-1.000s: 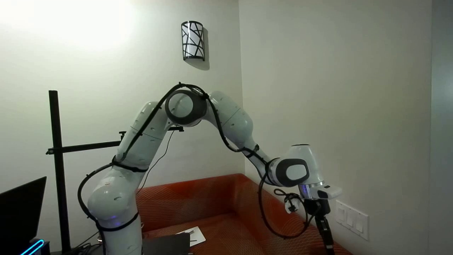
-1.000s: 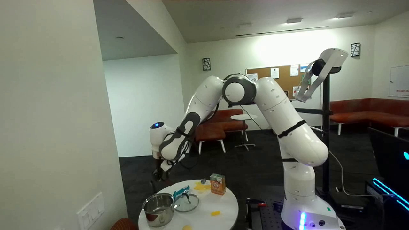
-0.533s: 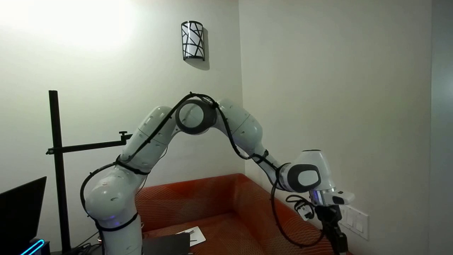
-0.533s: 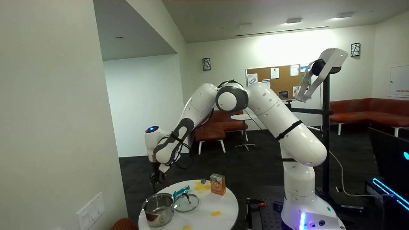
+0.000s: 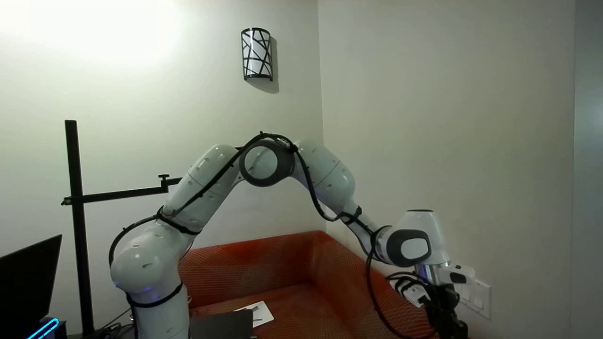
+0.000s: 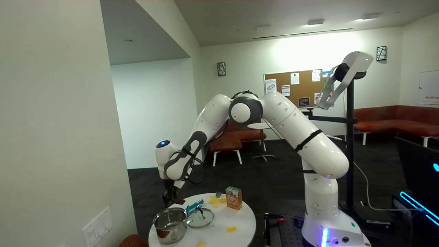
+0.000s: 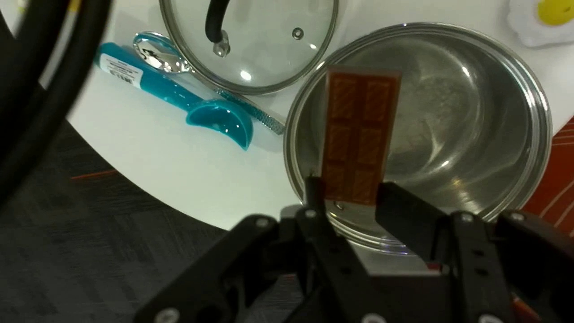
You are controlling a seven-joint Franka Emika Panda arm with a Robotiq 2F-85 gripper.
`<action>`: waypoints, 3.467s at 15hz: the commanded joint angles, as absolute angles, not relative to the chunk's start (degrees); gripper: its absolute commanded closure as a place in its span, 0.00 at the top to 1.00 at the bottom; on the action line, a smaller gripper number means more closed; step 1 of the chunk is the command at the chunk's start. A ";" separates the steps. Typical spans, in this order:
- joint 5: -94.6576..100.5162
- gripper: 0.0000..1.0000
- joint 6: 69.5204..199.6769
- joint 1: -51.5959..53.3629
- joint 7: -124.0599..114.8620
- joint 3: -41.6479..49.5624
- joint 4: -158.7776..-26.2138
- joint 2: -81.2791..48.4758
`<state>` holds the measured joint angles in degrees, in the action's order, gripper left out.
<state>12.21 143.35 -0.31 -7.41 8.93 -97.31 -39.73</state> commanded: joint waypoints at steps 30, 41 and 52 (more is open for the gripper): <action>13.79 1.00 141.10 6.53 -19.09 9.16 -117.37 -17.04; 11.79 1.00 142.10 2.89 -19.76 4.19 -136.26 -2.87; 11.28 1.00 149.69 -2.87 -1.83 4.93 -136.05 -13.74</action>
<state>12.31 148.02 -1.98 -5.65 5.07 -137.29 -10.86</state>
